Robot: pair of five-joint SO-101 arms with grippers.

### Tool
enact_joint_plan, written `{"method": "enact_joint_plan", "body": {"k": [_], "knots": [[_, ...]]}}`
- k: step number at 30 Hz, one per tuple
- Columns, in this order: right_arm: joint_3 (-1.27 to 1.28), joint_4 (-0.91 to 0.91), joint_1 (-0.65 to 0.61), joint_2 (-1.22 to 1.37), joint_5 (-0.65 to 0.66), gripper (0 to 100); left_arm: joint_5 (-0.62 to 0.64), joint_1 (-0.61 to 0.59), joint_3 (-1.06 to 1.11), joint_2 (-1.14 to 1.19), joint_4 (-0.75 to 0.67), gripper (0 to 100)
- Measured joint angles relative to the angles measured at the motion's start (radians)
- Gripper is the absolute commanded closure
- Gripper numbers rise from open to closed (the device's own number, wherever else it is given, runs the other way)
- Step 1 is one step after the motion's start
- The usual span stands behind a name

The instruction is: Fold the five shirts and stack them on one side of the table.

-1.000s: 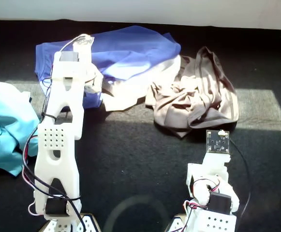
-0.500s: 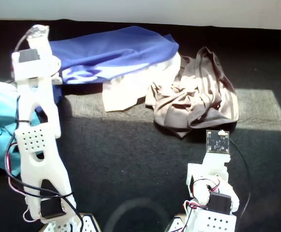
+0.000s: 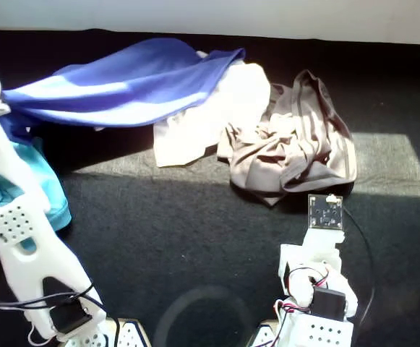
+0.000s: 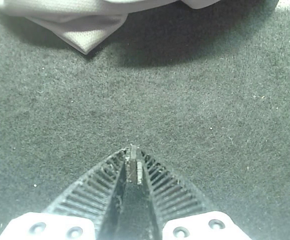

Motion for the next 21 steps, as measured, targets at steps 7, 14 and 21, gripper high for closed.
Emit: {"method": "enact_joint_plan", "body": {"k": [7, 14, 21], "knots": [[0.000, 0.000, 0.000, 0.000, 0.000, 99.1, 0.000, -0.199, -0.002, -0.278, 0.000, 99], [0.000, 0.000, 0.000, 0.000, 0.000, 99.1, 0.000, -0.419, -0.011, -0.499, -0.008, 99], [0.000, 0.000, 0.000, 0.000, 0.000, 99.1, 0.000, -0.456, 0.003, -0.537, -0.008, 99]]}}
